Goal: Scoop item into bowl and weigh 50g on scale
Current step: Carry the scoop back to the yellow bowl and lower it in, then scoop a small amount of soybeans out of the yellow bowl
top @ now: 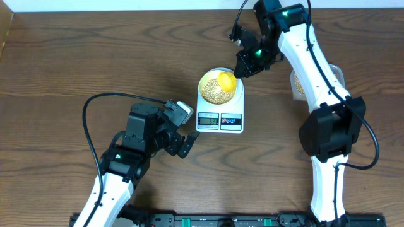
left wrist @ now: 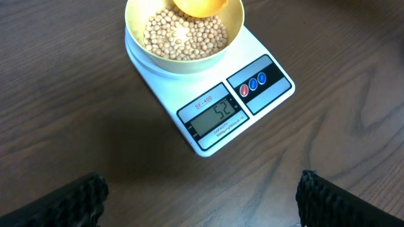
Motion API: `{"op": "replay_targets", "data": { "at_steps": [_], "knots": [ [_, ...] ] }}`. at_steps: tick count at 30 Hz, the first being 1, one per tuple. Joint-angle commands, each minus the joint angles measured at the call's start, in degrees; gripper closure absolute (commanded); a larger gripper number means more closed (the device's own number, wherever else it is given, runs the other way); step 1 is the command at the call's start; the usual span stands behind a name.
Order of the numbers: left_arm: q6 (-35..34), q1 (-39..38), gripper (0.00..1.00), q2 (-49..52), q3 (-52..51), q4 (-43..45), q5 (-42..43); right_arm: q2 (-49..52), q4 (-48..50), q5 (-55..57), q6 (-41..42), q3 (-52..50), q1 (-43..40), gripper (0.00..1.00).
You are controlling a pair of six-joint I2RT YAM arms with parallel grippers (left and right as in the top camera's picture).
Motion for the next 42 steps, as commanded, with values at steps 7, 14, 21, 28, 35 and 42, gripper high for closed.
{"op": "replay_targets", "data": {
  "at_steps": [7, 14, 21, 28, 35, 42],
  "knots": [
    [0.8, 0.2, 0.03, 0.1, 0.2, 0.0, -0.3, 0.7, -0.2, 2.2, 0.7, -0.2, 0.5, 0.99],
    [0.8, 0.2, 0.02, 0.1, 0.2, 0.0, -0.3, 0.7, 2.4, 2.4, 0.8, -0.2, 1.2, 0.99],
    [0.8, 0.2, 0.03, 0.1, 0.2, 0.0, -0.3, 1.2, 5.2, 2.6, 0.7, -0.2, 3.6, 0.99],
    [0.8, 0.2, 0.02, 0.1, 0.2, 0.0, -0.3, 2.3, 5.2, 8.1, 1.8, -0.2, 6.4, 0.99],
    [0.8, 0.2, 0.02, 0.1, 0.2, 0.0, -0.3, 2.4, 5.0, 9.0, 1.8, -0.2, 7.2, 0.99],
    [0.8, 0.2, 0.02, 0.1, 0.2, 0.0, -0.3, 2.4, 5.4, 9.5, 1.8, 0.2, 7.1, 0.99]
  ]
}}
